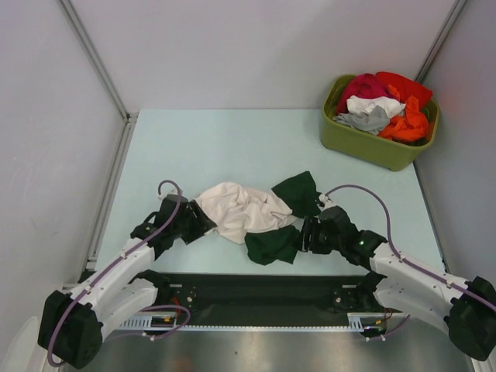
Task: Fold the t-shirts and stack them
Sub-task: Move the tshirt to the center of the board, then flatten the tshirt out
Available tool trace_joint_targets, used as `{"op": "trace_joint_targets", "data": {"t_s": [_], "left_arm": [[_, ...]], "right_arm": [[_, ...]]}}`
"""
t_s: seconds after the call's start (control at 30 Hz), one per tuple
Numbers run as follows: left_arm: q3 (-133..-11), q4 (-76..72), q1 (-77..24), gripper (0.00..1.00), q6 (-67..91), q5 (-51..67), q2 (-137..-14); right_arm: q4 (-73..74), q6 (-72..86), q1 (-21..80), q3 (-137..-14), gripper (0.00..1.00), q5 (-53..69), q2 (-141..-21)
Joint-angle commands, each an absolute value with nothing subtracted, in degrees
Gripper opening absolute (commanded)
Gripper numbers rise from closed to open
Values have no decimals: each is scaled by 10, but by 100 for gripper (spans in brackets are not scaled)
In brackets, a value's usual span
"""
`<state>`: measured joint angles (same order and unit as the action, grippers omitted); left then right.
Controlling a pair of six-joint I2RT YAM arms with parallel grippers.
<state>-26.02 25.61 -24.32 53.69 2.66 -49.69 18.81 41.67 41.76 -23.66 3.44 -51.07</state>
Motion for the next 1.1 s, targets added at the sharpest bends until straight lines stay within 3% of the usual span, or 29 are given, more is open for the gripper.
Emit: {"op": "trace_joint_targets", "data": {"t_s": [0.0, 0.17, 0.33, 0.8, 1.07], "left_arm": [[-281, 171, -241, 60, 522, -18, -506], [-294, 164, -176, 59, 489, 11, -549], [-304, 123, -147, 64, 463, 63, -585], [-323, 53, -146, 53, 447, 92, -699], [-341, 65, -146, 60, 428, 76, -689]], "right_arm": [[177, 442, 416, -226, 52, 21, -489], [149, 458, 418, -196, 44, 33, -499], [122, 460, 444, -190, 53, 33, -528], [112, 451, 449, -185, 48, 25, -534], [98, 461, 451, -172, 54, 35, -544]]}}
